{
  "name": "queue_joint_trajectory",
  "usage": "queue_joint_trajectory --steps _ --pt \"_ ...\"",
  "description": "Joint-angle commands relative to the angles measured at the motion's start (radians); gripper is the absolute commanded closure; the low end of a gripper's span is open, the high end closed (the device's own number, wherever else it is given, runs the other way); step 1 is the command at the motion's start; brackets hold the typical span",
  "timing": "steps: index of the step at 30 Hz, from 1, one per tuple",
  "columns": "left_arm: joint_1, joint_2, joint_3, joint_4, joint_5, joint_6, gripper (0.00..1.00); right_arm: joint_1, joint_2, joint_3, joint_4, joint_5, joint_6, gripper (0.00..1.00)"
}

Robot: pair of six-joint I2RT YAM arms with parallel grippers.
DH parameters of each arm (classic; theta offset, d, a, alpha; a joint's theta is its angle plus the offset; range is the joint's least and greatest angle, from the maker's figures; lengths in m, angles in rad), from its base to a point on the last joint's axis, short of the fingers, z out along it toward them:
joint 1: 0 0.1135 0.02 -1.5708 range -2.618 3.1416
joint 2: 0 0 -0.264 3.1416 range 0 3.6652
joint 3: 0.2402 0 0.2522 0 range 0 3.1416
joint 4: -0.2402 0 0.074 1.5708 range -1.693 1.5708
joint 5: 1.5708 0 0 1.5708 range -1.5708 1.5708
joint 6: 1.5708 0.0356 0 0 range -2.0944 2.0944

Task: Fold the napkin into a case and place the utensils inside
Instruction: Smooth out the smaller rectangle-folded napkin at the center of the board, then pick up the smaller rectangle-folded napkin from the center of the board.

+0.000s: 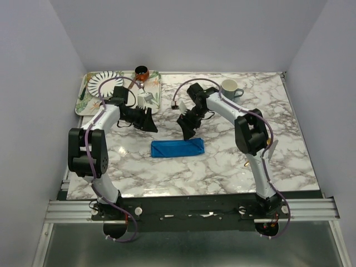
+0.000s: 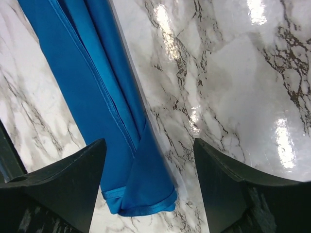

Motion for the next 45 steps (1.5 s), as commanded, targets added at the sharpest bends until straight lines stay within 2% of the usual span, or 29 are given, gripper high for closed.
queue_joint_trajectory --steps 1,13,17,20,23,26,30,37,40,41,42,45 --pt "0.019 -0.035 -0.016 0.015 0.022 -0.017 0.45 0.035 0.036 0.029 -0.029 0.078 -0.091 0.22" --pt "0.056 -0.016 -0.002 0.006 0.043 -0.011 0.45 0.098 0.012 -0.083 0.039 0.146 -0.099 0.35" --pt "0.059 -0.016 -0.001 0.009 0.051 -0.009 0.45 0.100 0.025 -0.065 0.020 0.138 -0.105 0.47" --pt "0.062 -0.013 0.001 0.006 0.051 -0.006 0.45 0.100 0.029 -0.062 0.005 0.130 -0.110 0.51" --pt "0.062 -0.012 -0.001 0.009 0.051 -0.006 0.45 0.100 0.032 -0.065 0.003 0.124 -0.108 0.50" --pt "0.062 -0.006 -0.001 0.012 0.049 -0.011 0.45 0.101 0.027 -0.074 0.008 0.130 -0.101 0.43" --pt "0.090 -0.001 0.002 0.020 0.054 -0.026 0.45 0.114 0.021 -0.099 0.034 0.164 -0.088 0.46" --pt "0.099 0.005 0.014 0.036 0.051 -0.055 0.45 0.140 -0.024 -0.172 0.101 0.221 -0.084 0.71" --pt "0.108 0.007 0.014 0.053 0.053 -0.081 0.45 0.140 -0.040 -0.188 0.123 0.233 -0.084 0.84" --pt "0.111 0.007 0.013 0.061 0.053 -0.089 0.45 0.140 -0.044 -0.191 0.127 0.239 -0.084 0.95" --pt "0.113 0.008 0.011 0.063 0.054 -0.095 0.45 0.140 -0.047 -0.191 0.129 0.241 -0.084 0.99" --pt "0.119 0.008 0.010 0.066 0.054 -0.100 0.45 0.140 -0.066 -0.191 0.132 0.250 -0.084 1.00"
